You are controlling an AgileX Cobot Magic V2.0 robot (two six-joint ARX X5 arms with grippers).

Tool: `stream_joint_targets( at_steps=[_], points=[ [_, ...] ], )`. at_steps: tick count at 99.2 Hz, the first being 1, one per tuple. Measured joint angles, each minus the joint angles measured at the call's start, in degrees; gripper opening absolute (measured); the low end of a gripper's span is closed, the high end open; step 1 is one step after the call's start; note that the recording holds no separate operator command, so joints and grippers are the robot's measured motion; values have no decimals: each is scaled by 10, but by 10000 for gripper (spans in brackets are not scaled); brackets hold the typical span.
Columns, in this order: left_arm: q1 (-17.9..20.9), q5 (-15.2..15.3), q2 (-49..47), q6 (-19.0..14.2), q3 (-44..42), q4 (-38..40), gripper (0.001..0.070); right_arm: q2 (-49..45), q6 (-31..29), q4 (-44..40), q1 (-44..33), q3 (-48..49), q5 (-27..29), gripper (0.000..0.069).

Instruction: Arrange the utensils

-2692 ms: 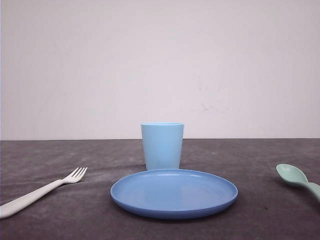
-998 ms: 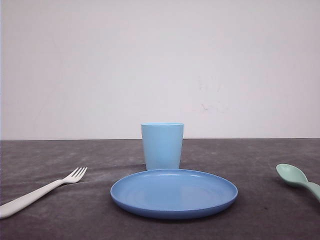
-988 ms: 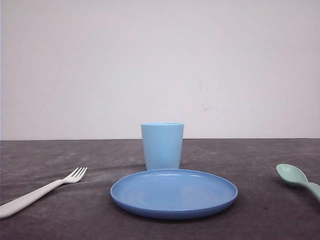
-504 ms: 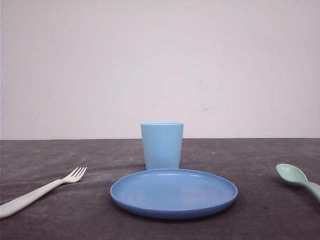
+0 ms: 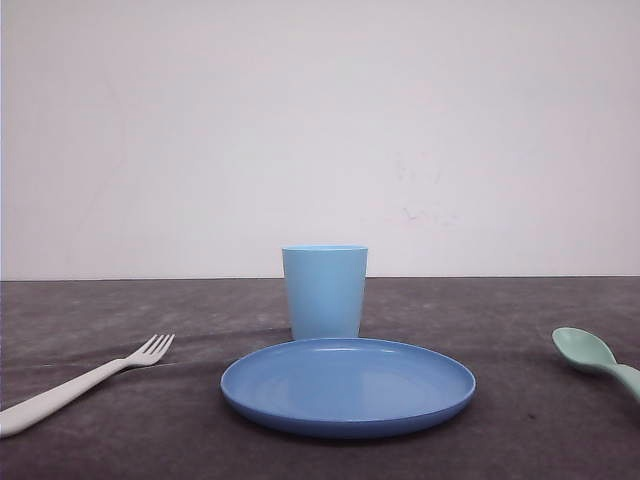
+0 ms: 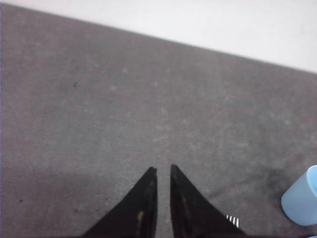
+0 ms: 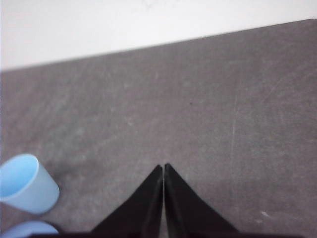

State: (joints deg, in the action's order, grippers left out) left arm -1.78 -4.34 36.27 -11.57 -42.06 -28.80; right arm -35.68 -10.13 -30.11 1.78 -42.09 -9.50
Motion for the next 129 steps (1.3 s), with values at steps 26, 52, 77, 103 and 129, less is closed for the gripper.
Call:
stream_joint_targets(
  at_steps=[26,52,77,103,129],
  points=[
    [-4,-20,40,0,0,-15,304,-39,13,-19,13,0,-25,274],
    [-61,-27,95,-32,0,-15,349,-63,14,-19,20,0,-25,296],
    [-166,-3,206,-67,0,-14,349,-88,14,-21,27,0,-25,297],
    [-255,44,316,-95,0,16,349,-113,14,-25,27,0,-25,297],
    [-311,90,400,-110,0,61,348,-114,14,-25,27,0,-25,297]
  ],
)
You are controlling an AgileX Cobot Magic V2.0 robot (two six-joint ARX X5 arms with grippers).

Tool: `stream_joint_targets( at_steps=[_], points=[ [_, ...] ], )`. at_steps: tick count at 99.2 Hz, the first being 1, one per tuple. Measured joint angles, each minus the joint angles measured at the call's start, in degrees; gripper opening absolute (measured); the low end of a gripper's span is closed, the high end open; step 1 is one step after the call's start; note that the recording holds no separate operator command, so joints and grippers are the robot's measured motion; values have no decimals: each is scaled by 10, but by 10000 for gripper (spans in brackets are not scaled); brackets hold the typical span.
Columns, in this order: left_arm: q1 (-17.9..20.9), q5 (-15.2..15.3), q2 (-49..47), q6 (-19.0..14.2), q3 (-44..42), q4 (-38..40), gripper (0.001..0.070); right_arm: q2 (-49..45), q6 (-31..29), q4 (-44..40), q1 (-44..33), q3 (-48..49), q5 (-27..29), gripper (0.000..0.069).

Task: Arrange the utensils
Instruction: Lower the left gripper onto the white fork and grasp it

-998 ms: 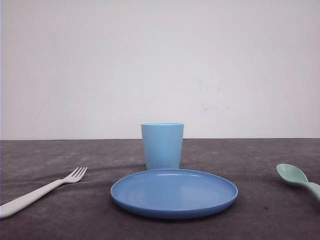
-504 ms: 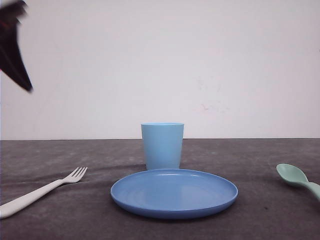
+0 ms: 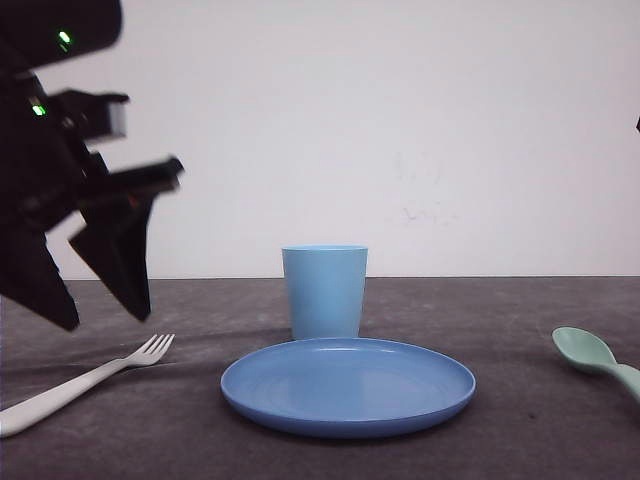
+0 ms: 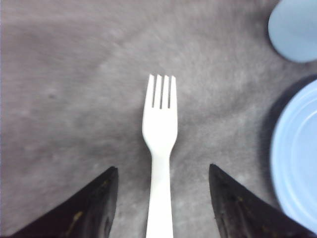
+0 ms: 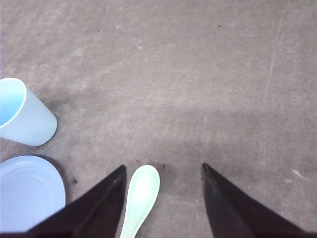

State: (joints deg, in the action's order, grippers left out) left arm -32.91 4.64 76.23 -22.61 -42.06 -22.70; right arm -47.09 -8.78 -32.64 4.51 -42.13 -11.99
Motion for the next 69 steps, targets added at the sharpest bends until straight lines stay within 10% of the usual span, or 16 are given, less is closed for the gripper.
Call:
stream_joint_targets(
  at_steps=[25,51,69],
  points=[
    [-14,12,65,-6,0,14,335,0,0,0,0,0,0,297],
    [-17,25,82,-6,-7,20,60,0,0,-1,0,0,0,297],
    [-21,27,82,-6,-8,21,39,0,0,-2,0,0,0,297]
  ],
)
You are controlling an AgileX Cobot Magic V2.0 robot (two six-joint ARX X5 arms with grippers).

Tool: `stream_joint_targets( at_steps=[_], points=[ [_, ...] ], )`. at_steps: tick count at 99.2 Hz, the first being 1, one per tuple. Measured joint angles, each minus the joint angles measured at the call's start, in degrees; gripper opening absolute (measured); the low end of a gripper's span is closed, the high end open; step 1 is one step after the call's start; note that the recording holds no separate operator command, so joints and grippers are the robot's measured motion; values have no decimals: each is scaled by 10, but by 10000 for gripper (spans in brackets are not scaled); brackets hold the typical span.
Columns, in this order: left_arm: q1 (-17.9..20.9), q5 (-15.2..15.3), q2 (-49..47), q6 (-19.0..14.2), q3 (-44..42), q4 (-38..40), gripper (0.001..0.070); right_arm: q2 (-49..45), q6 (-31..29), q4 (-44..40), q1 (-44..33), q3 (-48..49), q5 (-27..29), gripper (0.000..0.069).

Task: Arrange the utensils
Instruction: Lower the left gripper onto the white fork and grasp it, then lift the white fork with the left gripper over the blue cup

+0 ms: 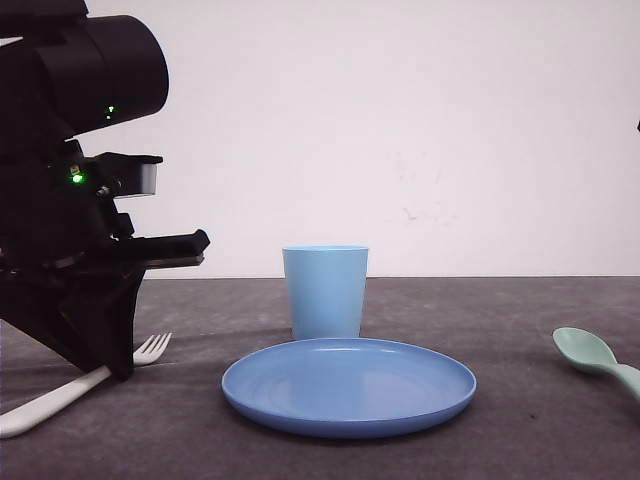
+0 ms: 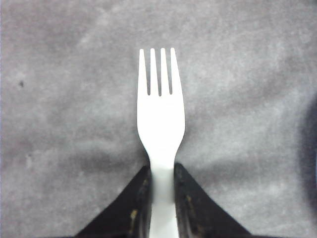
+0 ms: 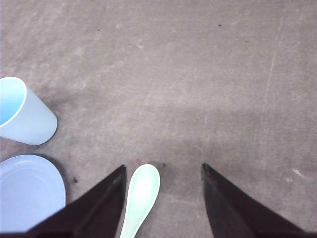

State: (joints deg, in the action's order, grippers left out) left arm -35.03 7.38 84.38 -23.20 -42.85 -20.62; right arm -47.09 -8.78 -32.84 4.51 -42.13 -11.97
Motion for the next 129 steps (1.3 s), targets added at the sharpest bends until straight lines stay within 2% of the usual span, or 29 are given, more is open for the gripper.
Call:
stream_joint_targets(
  at_steps=[16,26,39,53,74,92,114,129],
  points=[
    [-5,3,-3,1,-11,-14,39,0,0,0,0,0,0,297],
    [-12,30,-40,11,-25,0,39,0,0,-1,0,0,0,297],
    [-20,64,-129,43,-38,115,39,0,5,0,0,0,1,297],
    [-24,74,-159,80,-39,279,39,0,10,9,0,0,13,297],
    [-42,73,-90,134,-39,485,39,0,10,31,0,0,17,297],
    [-45,73,6,150,-39,629,39,0,10,46,0,0,17,297],
    [-64,73,99,151,-39,712,39,0,11,52,0,0,32,297],
    [-71,73,141,145,-39,720,39,0,12,52,0,0,43,297]
  ],
)
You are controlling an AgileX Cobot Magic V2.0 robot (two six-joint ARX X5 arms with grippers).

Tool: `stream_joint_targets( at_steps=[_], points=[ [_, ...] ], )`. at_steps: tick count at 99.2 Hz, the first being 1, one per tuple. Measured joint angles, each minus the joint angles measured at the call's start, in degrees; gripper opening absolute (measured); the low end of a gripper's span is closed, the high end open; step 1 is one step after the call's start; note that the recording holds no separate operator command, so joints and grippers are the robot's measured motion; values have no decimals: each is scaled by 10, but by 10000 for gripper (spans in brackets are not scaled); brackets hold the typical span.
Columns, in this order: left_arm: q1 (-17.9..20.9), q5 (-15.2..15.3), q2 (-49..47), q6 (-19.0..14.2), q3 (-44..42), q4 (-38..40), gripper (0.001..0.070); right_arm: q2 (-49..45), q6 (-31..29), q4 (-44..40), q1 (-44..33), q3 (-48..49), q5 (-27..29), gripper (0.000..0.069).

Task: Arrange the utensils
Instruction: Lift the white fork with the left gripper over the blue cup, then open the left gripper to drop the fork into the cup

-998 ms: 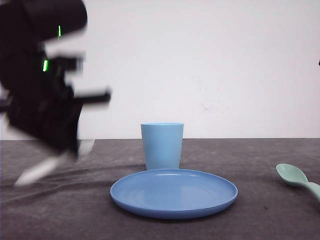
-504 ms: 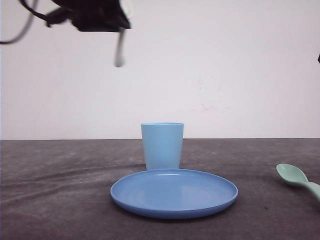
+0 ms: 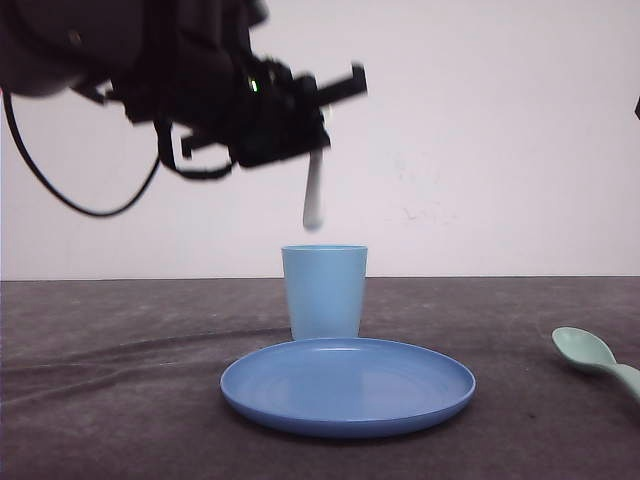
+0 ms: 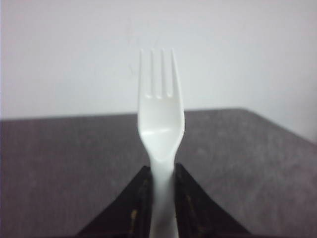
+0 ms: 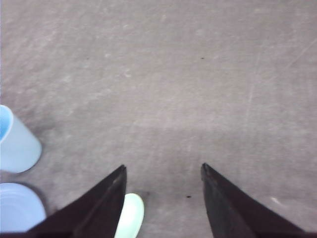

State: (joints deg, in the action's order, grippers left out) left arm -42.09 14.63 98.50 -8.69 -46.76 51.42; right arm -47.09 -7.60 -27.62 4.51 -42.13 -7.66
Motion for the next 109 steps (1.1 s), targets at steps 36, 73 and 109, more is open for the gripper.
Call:
stream_joint_targets(
  at_steps=[36,73,109],
  points=[
    [-7,0,41,-12,0,-33,39,0,14,0,0,0,2,297],
    [-12,0,40,-14,0,-35,245,0,16,-9,0,0,2,297],
    [-16,3,-115,-14,0,-161,271,-1,-4,-86,28,0,2,297]
  ],
)
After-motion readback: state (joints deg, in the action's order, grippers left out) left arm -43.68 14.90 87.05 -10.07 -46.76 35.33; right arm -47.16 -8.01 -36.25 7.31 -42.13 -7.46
